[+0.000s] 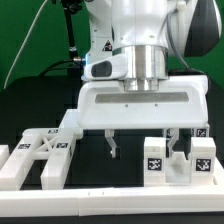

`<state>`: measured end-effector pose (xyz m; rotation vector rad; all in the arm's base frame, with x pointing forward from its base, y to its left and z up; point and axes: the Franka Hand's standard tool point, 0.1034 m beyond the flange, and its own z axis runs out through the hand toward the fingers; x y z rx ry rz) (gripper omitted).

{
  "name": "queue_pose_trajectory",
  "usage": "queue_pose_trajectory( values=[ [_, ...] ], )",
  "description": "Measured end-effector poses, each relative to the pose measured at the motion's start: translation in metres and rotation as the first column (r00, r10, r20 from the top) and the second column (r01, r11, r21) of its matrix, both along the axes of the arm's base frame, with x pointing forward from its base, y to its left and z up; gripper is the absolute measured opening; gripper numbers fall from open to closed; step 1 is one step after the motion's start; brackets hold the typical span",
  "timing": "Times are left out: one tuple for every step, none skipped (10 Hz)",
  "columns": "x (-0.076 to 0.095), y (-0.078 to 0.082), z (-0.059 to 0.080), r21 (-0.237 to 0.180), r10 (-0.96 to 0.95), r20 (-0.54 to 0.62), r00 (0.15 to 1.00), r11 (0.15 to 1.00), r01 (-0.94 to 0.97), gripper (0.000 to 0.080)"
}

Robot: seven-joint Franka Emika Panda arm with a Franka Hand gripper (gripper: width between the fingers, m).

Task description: Assemble chair

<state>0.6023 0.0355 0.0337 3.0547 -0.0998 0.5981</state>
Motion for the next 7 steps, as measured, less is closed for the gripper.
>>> queue_pose_trajectory(
  values=[
    [0.0, 0.003, -0.008, -0.003, 0.0, 0.0, 1.0, 1.0, 0.0, 0.0648],
    [0.001, 0.004, -0.012, -0.005, 0.002, -0.003, 1.0, 1.0, -0.002, 0.0648],
    [0.004, 0.003, -0.013, -0.005, 0.0, -0.001, 1.0, 1.0, 0.0, 0.0648],
    [0.005, 0.002, -0.018, -0.01, 0.001, 0.001, 1.0, 1.0, -0.001, 0.0648],
    [0.005, -0.001, -0.022, -0.017, 0.0, 0.008, 1.0, 1.0, 0.001, 0.0648],
    [0.005, -0.001, -0.022, -0.016, 0.0, 0.006, 1.0, 1.0, 0.0, 0.0629],
    [0.005, -0.001, -0.022, -0.016, 0.0, 0.005, 1.0, 1.0, 0.0, 0.0629]
  ],
)
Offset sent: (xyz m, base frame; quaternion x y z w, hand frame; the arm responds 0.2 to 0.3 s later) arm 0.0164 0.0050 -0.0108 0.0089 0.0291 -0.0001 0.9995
